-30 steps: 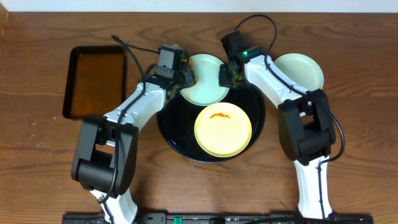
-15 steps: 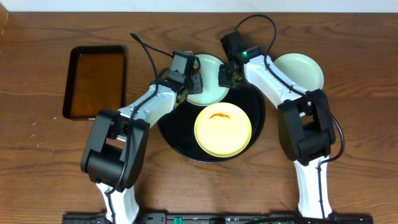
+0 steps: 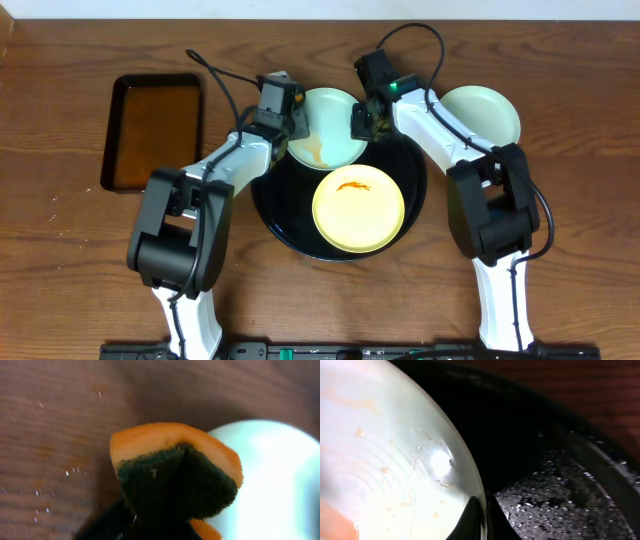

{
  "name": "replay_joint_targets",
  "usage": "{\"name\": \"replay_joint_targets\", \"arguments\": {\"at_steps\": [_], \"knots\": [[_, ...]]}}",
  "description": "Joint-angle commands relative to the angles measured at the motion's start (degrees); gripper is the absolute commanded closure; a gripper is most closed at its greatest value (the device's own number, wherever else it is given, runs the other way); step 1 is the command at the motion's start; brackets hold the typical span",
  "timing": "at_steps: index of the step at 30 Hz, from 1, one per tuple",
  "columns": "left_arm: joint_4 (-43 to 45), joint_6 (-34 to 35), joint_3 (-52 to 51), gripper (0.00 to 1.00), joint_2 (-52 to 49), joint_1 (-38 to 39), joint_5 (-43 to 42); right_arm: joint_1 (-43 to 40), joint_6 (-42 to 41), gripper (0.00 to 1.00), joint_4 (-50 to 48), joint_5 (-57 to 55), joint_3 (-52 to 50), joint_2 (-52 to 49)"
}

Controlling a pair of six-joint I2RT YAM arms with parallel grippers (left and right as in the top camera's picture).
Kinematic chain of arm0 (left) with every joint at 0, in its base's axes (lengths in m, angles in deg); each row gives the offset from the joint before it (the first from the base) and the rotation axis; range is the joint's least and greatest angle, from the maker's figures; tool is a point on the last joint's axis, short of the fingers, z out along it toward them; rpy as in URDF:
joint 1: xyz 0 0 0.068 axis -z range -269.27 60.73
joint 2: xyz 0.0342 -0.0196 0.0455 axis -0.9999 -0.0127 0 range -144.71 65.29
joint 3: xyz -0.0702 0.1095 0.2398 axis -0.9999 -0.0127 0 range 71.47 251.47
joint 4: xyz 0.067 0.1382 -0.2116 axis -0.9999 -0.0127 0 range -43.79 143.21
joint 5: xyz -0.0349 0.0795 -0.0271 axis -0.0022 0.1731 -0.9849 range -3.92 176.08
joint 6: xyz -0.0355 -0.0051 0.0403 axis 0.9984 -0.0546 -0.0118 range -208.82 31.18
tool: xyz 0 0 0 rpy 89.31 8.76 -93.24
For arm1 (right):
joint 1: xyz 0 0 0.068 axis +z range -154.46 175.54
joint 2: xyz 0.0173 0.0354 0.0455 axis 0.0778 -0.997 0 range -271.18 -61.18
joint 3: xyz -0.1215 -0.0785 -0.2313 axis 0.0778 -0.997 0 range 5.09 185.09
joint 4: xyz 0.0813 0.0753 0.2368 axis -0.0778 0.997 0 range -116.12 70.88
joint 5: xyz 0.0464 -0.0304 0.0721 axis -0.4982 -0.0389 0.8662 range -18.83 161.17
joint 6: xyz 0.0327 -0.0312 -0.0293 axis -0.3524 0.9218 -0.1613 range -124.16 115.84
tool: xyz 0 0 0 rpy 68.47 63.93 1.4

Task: Clean dirty plates on tray and stack at the side
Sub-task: 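Scrub the green plate with the left gripper's sponge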

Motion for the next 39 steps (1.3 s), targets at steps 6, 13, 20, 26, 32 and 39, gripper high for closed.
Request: {"name": "replay_joint_targets", "arguments": {"at_steps": [6,13,20,26,32,39], "knots": [[4.7,0.4,0.5,0.92,3.4,-0.9,4.6,0.5,0.8,0.99,0.5,-2.1,-0.6,-1.6],[3.5,0.6,0.5,0.92,6.1,0.0,2.5,0.5,0.8,0.99,0.4,-2.1,-0.6,-1.6],[-1.5,3.2,0.3,0.92,3.0,2.8,0.8,0.6,0.7,0.99,0.1,-2.0,-0.6,-1.6],[-1.3,3.1,0.3,0.92,0.9,3.7,1.6,0.7,0.8,0.99,0.2,-2.0,-0.6,-1.6],[-1.4,3.1,0.2,0.92,0.8,3.2,1.7,0.7,0.7,0.99,0.0,-2.0,-0.6,-1.6],[-1.7,-0.9,0.2,0.92,-1.9,3.4,10.3,0.6,0.8,0.99,0.0,-2.0,-0.6,-1.6]]}}
